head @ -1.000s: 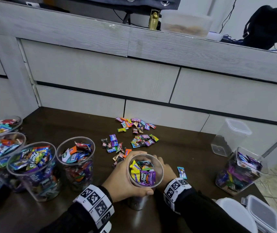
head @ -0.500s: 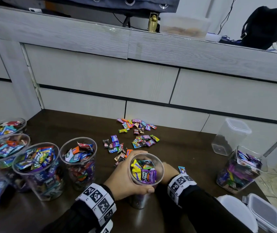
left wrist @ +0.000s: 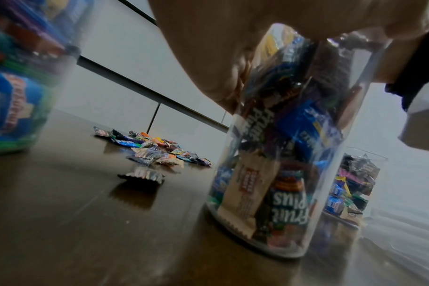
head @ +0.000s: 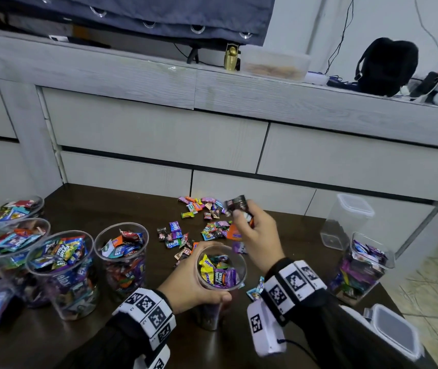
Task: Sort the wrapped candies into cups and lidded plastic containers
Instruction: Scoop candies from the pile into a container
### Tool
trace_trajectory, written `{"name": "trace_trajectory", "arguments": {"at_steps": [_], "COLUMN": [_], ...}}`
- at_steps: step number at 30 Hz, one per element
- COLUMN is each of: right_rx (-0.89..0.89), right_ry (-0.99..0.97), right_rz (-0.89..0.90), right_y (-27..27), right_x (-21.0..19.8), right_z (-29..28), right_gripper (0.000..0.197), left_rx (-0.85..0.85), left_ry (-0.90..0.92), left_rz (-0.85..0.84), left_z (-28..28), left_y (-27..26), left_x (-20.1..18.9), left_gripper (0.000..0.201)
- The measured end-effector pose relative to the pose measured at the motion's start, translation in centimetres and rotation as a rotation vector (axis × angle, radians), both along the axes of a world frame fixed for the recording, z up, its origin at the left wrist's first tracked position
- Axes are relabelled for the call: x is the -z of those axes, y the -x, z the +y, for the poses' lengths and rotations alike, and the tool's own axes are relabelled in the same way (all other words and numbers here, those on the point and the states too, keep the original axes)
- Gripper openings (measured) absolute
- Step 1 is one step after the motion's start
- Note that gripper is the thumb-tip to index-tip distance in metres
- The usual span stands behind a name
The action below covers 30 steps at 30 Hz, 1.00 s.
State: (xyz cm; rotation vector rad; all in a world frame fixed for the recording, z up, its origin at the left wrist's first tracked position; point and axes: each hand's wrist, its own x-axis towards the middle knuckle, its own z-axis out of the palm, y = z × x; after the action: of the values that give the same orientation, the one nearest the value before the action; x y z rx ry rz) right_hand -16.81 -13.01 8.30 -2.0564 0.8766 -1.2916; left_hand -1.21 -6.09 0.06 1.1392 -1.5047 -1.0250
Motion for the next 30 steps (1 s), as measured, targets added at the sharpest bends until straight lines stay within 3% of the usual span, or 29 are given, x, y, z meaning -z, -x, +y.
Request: {"name": "trace_trajectory", "arguments": {"at_steps": [4, 9, 14, 18, 30], "right_rx": [-0.073, -0.094, -0.202, -0.225, -0.293], "right_ry": [0.116, 0.247, 0.287, 0.315, 0.270], "right_rz": [0.160, 0.319, 0.470, 0.503, 0.479], "right_y": [-1.2, -0.2, 0.6, 1.3, 0.9], "right_x": [1.2, 1.5, 1.3, 1.2, 1.3], "right_z": [2.2, 2.6, 3.3, 3.6, 3.6], "right_gripper": [0.008, 0.025, 0.023, 0.013, 0.015], "left_rx": [0.016, 0.028, 0.035, 0.020, 0.040], "left_ry": [-0.037, -0.058, -0.050, 0.007, 0.005], "left_rz": [0.049, 0.064, 0.005, -0.005, -0.024], "left_z": [0.3, 0.4, 0.5, 0.5, 0.3], "left_y": [0.3, 0.2, 0.2, 0.3, 0.3], "left_x": [0.3, 0.4, 0.0, -0.3, -0.2], "left_gripper": [0.101, 0.104, 0.088, 0.082, 0.084]}}
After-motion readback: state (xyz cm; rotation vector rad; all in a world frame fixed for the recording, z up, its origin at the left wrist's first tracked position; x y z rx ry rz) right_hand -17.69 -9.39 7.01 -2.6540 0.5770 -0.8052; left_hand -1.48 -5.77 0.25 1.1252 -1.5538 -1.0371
